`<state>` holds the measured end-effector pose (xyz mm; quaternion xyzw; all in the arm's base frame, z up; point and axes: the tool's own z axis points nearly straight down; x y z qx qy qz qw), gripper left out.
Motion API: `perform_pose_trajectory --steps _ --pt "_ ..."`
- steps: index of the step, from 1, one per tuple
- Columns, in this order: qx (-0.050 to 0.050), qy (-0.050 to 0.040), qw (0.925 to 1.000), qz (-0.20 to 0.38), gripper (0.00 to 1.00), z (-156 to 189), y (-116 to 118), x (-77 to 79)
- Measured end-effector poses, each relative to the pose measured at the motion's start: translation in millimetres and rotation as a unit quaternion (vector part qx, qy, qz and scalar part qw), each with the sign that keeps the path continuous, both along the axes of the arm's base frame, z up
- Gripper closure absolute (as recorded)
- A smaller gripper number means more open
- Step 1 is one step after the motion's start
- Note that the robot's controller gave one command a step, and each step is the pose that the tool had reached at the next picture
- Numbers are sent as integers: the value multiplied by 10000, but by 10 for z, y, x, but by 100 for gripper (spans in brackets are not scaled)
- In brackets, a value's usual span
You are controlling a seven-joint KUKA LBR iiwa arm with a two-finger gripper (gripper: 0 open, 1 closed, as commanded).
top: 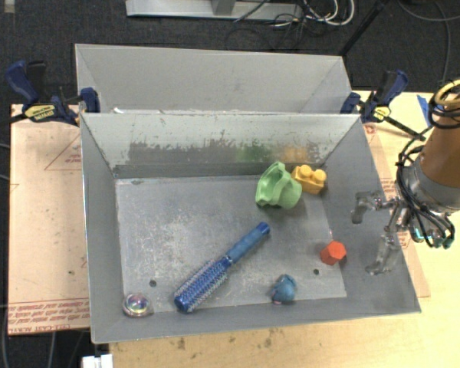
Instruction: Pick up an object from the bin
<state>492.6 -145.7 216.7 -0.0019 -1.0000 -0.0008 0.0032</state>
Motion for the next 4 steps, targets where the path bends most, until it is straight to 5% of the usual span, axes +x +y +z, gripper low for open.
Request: perform_pose_trajectory --steps 1,2,3,4 --pt "7 -20 9991 435 0 -1151 174 566" --pt "12 -33 9719 2356 0 -1419 11 225" --pt "10 -54 9550 2967 0 -1263 478 389" --pt "16 -63 9870 1609 0 -966 1507 728"
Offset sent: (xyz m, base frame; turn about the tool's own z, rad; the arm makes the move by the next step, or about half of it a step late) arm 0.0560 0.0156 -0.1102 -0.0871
